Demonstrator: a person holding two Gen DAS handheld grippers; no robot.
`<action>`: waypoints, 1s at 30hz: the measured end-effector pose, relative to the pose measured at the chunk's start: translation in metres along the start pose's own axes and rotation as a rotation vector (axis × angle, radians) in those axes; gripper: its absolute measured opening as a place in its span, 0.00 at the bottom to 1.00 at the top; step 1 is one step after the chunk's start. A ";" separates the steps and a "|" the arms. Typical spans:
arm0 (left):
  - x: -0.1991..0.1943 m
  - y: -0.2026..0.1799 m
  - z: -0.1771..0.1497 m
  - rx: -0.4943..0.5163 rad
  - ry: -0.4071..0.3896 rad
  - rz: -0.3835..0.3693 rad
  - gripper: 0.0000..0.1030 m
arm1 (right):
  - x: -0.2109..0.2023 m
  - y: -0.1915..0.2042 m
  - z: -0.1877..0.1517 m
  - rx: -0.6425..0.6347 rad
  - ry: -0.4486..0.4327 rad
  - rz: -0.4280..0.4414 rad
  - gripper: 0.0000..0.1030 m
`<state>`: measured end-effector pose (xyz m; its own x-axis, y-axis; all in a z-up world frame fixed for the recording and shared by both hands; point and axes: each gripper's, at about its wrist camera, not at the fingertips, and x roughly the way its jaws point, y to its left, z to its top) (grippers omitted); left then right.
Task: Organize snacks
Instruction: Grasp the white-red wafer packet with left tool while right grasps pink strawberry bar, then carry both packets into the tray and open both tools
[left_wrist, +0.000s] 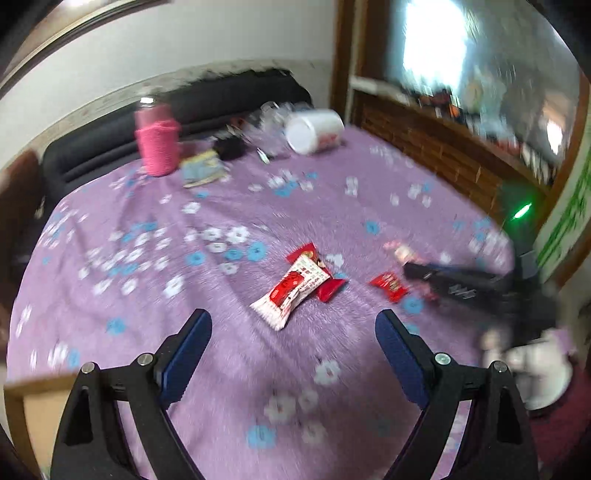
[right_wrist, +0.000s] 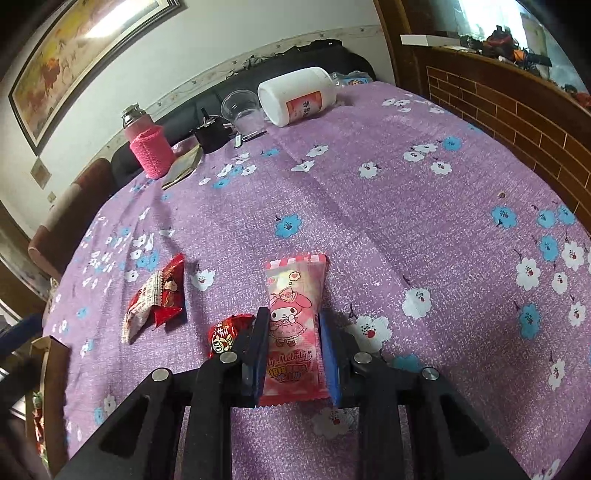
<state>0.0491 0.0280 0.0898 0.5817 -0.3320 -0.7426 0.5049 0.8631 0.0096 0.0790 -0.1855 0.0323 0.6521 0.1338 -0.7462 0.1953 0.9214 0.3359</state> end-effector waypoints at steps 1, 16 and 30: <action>0.015 -0.004 0.003 0.034 0.024 0.007 0.87 | 0.000 -0.001 0.000 0.000 0.001 0.005 0.26; 0.097 -0.013 0.015 0.174 0.122 0.027 0.85 | -0.001 -0.010 0.002 0.059 0.028 0.062 0.26; 0.078 -0.016 0.012 0.067 0.137 -0.009 0.24 | -0.007 -0.010 0.001 0.064 0.018 0.096 0.26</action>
<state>0.0935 -0.0163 0.0398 0.4865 -0.2807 -0.8274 0.5538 0.8315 0.0436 0.0732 -0.1962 0.0346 0.6573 0.2274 -0.7185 0.1791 0.8789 0.4420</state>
